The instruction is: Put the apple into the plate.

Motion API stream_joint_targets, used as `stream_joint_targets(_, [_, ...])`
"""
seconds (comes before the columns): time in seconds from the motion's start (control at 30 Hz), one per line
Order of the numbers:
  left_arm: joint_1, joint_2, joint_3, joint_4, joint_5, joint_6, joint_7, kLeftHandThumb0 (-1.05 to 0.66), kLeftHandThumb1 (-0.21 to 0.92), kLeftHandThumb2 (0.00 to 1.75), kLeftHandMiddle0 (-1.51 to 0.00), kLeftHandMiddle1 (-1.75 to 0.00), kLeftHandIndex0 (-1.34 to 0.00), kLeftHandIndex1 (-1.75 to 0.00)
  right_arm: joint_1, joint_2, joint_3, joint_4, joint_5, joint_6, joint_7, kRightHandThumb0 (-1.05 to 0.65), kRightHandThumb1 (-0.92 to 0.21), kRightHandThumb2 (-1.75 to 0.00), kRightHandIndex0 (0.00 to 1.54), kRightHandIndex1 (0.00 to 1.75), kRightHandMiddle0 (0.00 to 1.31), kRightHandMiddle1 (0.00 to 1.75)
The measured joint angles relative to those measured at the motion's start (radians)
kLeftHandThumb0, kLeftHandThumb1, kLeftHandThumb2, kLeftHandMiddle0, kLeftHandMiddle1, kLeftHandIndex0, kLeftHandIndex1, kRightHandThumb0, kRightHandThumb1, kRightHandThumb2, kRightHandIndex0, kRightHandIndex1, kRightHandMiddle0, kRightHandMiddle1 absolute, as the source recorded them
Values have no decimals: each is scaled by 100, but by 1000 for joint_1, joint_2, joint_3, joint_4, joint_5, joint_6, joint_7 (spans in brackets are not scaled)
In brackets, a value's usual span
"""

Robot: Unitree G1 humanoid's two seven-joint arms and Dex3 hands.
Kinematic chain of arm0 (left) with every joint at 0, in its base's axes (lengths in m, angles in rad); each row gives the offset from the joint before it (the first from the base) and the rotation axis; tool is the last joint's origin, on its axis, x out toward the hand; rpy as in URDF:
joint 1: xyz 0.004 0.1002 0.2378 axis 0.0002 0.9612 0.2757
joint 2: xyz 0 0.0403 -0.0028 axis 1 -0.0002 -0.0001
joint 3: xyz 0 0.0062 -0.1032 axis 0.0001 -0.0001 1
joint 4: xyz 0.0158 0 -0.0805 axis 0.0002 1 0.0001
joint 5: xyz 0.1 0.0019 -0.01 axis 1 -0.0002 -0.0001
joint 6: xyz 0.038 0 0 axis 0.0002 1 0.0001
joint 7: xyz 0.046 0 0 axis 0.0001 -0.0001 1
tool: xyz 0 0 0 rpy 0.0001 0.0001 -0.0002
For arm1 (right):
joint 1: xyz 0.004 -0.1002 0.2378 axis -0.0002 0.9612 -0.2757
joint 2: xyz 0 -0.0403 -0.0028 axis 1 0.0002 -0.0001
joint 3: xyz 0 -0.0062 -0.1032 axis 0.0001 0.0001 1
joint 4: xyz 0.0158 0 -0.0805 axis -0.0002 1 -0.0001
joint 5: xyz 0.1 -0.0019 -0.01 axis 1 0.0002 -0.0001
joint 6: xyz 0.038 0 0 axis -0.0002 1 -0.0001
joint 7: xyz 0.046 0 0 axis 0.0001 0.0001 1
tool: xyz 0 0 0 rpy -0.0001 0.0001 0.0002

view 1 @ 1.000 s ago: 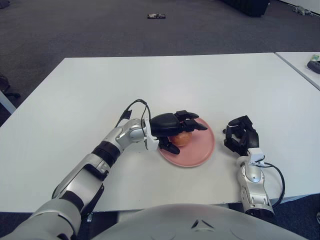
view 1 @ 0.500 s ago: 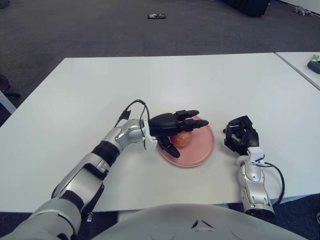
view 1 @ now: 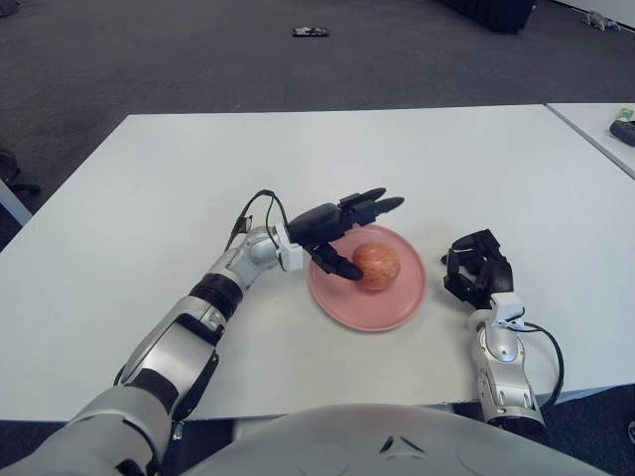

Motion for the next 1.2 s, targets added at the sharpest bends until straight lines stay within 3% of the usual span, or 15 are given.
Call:
stream_joint_targets(0.2, [-40, -55, 137, 108, -122, 110, -10, -105, 92, 98, 0, 0, 0, 0, -1, 1, -3, 15, 3, -22, 3, -39, -64, -92, 57, 142, 37, 175])
stream_joint_targets(0.43, [78, -81, 226, -144, -297, 169, -35, -105, 92, 113, 0, 0, 0, 0, -7, 1, -6, 24, 2, -31, 0, -39, -64, -92, 57, 142, 37, 175])
stream_joint_targets(0.57, [105, -125, 293, -171, -369, 267, -12, -105, 92, 117, 0, 0, 0, 0, -14, 1, -7, 38, 1, -36, -5, -39, -63, -93, 58, 143, 37, 175])
stream_joint_targets(0.7, [116, -161, 364, -170, -406, 342, 43, -104, 92, 114, -3, -3, 0, -22, -16, 1, -5, 46, -1, -44, -4, -39, -63, -93, 58, 144, 37, 175])
stream_joint_targets(0.83, [123, -202, 431, -171, -433, 399, 111, -96, 92, 107, -1, -52, 0, -67, -18, -1, -5, 52, -1, -56, -4, -39, -63, -93, 58, 144, 37, 175])
stream_joint_targets(0.87, [124, -210, 446, -169, -437, 405, 124, -93, 92, 106, -3, -64, 0, -82, -19, -2, -5, 54, -1, -59, -4, -39, -63, -93, 59, 143, 37, 175])
stream_joint_targets(0.93, [128, -219, 475, -149, -430, 396, 160, -86, 92, 103, -14, -101, -2, -129, -22, -2, -4, 57, -1, -64, -2, -39, -63, -93, 59, 143, 37, 175])
stream_joint_targets(1.0, [134, -219, 499, -117, -413, 379, 191, -79, 92, 100, -21, -119, -7, -150, -24, -2, -5, 59, -1, -67, -2, -39, -63, -93, 59, 143, 37, 175])
stream_joint_targets(1.07, [138, -217, 523, -62, -397, 350, 219, -62, 85, 91, -31, -134, -18, -164, -24, -5, -7, 61, 0, -70, -2, -39, -62, -93, 59, 142, 37, 175])
stream_joint_targets(1.2, [153, -221, 569, 29, -379, 332, 278, -45, 71, 89, -44, -151, -31, -172, -24, -8, -9, 67, 1, -75, -1, -39, -62, -94, 59, 142, 38, 175])
